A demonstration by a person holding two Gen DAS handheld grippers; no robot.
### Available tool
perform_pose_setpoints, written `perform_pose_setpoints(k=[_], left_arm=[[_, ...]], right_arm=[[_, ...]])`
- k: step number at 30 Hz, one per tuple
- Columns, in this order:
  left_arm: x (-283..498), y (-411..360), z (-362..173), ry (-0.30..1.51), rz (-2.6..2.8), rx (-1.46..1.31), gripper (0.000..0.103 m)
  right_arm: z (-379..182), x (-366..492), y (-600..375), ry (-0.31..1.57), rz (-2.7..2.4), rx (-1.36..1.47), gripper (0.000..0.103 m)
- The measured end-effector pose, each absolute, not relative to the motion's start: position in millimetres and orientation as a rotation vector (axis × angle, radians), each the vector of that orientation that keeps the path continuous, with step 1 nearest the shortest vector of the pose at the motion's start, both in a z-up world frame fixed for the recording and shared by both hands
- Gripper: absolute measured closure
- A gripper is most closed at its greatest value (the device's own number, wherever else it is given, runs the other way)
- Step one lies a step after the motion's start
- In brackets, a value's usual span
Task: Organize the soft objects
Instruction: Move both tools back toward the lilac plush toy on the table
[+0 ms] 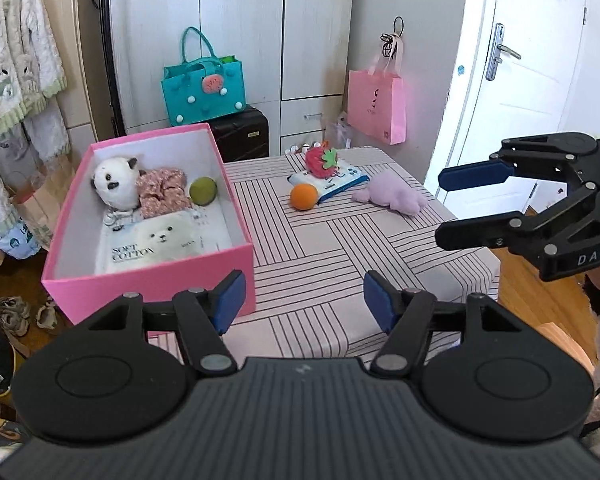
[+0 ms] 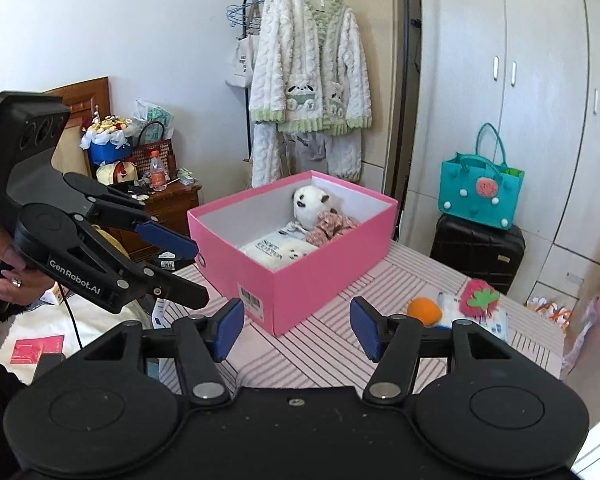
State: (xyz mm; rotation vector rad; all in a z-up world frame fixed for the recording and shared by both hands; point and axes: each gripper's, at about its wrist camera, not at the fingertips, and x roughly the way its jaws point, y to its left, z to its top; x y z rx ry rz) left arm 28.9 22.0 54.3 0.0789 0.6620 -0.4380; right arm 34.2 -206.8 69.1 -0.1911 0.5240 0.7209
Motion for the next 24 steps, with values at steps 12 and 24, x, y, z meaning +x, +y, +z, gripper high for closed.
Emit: perform_pose_setpoints(k=[12,24], left_arm=[[44.7,-22.0,18.9,0.607,-0.48,0.107,0.027],[100.2,-77.2,-15.0,0.548,-0.491,0.013,0.015]], right_arm=[[12.7,51.5,-245.1,0.575,0.656,-0.162,0.031],[-32.9,101.0,-299.7,0.566,0.487,-0.131,0.017]])
